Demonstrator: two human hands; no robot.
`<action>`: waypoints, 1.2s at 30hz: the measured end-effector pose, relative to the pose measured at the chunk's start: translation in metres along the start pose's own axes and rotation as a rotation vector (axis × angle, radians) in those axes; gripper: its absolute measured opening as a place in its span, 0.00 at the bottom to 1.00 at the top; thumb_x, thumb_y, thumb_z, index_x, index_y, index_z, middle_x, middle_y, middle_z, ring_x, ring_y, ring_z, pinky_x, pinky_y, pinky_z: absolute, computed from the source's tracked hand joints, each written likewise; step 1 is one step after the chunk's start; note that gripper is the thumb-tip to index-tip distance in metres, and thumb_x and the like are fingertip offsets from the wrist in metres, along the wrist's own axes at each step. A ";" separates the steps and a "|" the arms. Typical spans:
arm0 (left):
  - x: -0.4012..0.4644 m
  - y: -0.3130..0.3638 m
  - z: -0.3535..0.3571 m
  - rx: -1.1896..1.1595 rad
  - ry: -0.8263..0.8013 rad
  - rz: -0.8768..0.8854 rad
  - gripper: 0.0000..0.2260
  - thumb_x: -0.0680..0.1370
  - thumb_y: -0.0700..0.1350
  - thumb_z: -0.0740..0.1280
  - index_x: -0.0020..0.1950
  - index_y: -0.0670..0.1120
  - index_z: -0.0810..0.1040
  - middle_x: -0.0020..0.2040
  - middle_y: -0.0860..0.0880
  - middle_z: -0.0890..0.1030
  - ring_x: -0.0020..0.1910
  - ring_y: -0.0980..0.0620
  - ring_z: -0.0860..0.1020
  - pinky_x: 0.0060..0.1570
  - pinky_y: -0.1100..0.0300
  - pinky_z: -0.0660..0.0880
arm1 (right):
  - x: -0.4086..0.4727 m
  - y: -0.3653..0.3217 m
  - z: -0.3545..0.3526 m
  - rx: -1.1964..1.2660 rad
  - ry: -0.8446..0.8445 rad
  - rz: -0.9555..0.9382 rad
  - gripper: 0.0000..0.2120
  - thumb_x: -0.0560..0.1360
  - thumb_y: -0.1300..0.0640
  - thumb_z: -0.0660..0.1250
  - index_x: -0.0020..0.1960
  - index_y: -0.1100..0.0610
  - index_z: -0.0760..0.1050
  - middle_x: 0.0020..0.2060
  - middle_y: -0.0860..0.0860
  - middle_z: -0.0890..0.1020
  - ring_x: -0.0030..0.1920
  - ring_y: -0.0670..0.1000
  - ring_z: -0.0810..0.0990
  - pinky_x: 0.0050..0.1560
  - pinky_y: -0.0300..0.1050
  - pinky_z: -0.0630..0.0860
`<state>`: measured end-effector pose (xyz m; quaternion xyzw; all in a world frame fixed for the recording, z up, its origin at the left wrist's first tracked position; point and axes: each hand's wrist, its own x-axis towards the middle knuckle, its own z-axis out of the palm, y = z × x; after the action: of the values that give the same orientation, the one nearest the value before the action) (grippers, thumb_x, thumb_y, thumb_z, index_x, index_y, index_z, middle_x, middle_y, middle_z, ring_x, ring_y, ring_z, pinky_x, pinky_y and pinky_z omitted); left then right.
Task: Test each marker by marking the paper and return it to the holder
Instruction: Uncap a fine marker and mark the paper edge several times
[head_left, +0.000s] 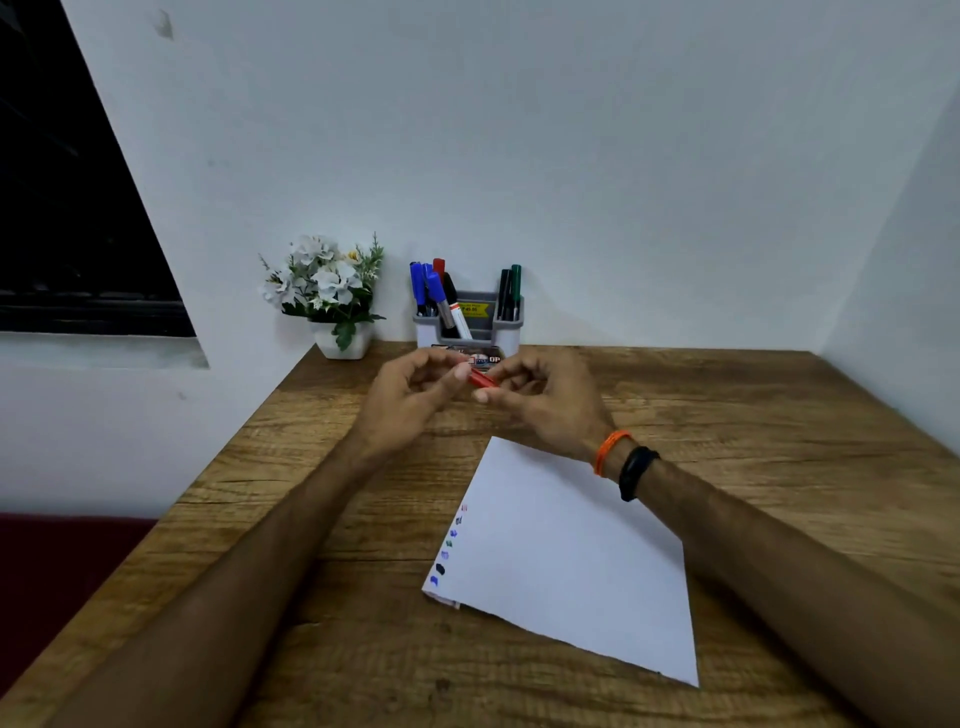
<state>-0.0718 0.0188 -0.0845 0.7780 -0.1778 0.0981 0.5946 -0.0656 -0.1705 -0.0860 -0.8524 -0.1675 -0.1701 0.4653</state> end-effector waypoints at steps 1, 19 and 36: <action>0.000 0.003 0.001 0.000 0.000 0.001 0.12 0.75 0.45 0.69 0.56 0.42 0.80 0.47 0.49 0.84 0.43 0.59 0.82 0.38 0.68 0.76 | -0.001 -0.001 -0.001 -0.026 -0.004 -0.020 0.15 0.66 0.47 0.79 0.48 0.53 0.84 0.37 0.47 0.84 0.38 0.46 0.82 0.40 0.41 0.80; 0.005 -0.003 -0.011 0.011 -0.050 -0.060 0.09 0.73 0.36 0.72 0.52 0.37 0.80 0.44 0.45 0.84 0.37 0.55 0.82 0.39 0.63 0.80 | 0.006 0.002 -0.025 0.628 -0.158 0.298 0.13 0.64 0.56 0.79 0.46 0.60 0.83 0.33 0.50 0.81 0.29 0.45 0.76 0.30 0.36 0.75; -0.007 0.001 0.014 0.535 -0.254 0.290 0.08 0.80 0.48 0.62 0.47 0.47 0.80 0.36 0.53 0.79 0.34 0.55 0.76 0.34 0.60 0.73 | -0.011 -0.004 0.008 0.676 -0.202 0.230 0.13 0.76 0.56 0.70 0.36 0.57 0.71 0.26 0.49 0.79 0.23 0.44 0.69 0.25 0.36 0.67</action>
<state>-0.0799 0.0065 -0.0900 0.8792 -0.3274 0.1274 0.3219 -0.0765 -0.1626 -0.0923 -0.6762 -0.1623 0.0331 0.7178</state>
